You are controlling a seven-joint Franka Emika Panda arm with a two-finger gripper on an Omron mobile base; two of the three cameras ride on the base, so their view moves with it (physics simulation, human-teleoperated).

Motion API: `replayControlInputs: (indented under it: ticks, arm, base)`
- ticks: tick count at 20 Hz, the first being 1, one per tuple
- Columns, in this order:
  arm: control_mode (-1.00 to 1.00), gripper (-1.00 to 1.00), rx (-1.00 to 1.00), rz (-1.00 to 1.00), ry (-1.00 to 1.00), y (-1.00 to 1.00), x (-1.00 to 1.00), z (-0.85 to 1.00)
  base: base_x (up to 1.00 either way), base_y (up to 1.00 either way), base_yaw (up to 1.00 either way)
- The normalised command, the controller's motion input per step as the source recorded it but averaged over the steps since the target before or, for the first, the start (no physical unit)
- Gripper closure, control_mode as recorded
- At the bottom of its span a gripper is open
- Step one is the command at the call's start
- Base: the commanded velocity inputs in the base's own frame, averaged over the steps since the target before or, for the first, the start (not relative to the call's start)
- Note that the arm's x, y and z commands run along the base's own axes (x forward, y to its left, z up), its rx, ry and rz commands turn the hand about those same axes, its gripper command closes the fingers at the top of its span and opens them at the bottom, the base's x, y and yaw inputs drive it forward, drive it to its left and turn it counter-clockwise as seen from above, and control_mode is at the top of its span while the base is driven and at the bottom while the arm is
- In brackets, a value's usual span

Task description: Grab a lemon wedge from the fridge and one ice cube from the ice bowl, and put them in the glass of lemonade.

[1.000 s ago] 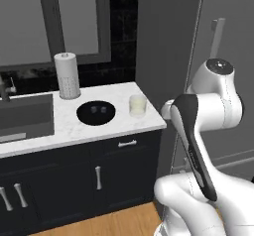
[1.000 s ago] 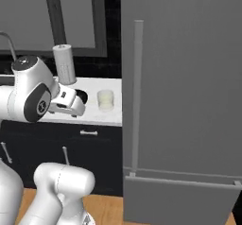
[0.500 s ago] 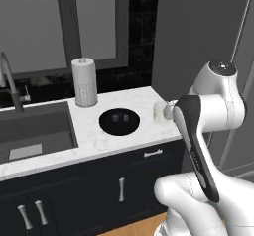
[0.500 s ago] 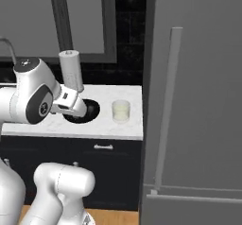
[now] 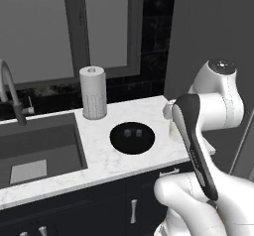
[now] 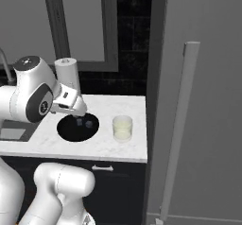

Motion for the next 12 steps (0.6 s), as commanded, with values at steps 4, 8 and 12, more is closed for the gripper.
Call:
replayControlInputs:
  ticks: [4,8,12]
  arm:
    - [1.00,-1.00,0.00,0.00,0.00,0.00,0.00,0.00]
    - [-1.00,-1.00,0.00,0.04,0.18,0.26,0.51,-0.15]
    - [-1.00,-1.00,0.00,0.06,0.28,0.71,0.74,-0.31]
  base:
    - [0.44,0.15,0.05]
    - [0.14,0.04,0.01]
    - [0.00,0.00,0.00]
